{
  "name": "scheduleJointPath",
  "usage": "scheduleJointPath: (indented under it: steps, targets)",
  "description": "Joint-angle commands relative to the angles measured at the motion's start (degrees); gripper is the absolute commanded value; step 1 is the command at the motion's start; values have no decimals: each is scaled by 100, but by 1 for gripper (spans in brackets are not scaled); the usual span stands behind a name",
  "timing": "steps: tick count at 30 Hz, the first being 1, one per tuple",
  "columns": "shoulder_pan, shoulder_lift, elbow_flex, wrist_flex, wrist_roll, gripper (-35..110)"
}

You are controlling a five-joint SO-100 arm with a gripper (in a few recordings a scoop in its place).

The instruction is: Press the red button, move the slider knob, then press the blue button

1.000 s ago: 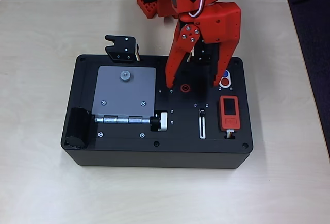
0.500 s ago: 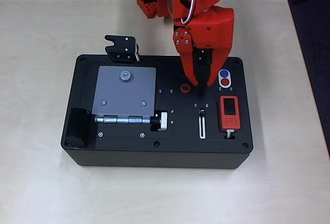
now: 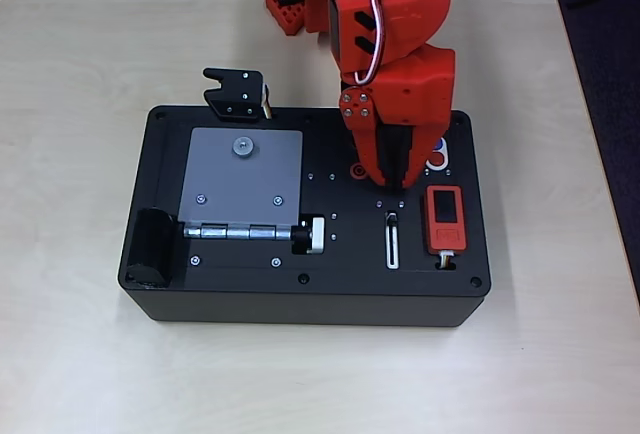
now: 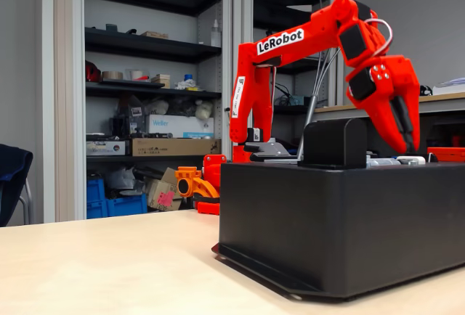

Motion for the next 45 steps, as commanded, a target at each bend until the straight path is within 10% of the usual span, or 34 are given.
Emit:
scheduleJointPath:
  steps: [1, 45]
  targets:
    - [-62, -62, -246, -18, 9, 0]
    - [211, -923, -861, -220, -123, 0]
